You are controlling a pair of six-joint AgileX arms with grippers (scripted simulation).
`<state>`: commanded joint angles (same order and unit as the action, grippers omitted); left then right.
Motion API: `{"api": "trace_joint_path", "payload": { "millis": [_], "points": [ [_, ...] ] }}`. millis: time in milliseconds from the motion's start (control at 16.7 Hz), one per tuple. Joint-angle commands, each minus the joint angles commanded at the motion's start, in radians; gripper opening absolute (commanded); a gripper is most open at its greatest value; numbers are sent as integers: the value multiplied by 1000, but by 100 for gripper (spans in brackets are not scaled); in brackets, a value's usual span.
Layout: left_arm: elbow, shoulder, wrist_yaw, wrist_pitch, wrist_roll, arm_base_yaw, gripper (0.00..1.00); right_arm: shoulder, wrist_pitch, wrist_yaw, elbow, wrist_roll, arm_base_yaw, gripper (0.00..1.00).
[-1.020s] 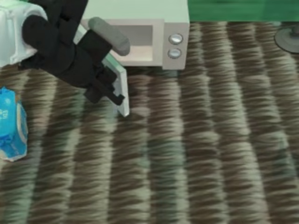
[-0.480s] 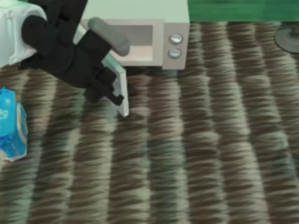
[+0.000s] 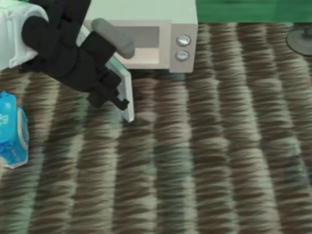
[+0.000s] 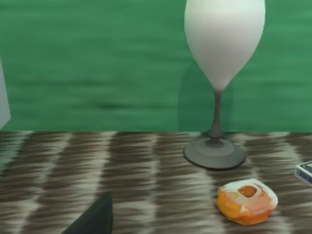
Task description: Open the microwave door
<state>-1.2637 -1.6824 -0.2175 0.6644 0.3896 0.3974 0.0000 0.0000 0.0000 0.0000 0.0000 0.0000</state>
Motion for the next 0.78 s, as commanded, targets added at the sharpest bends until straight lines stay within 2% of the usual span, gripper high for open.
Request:
{"api": "trace_joint_path", "payload": {
  "millis": [480,780],
  "points": [
    [2,2,-8,1,-1,4,0,0,0,0,0,0,0,100],
    [13,13,-47,24,90,-36,0,0,0,0,0,0,0,100]
  ]
}}
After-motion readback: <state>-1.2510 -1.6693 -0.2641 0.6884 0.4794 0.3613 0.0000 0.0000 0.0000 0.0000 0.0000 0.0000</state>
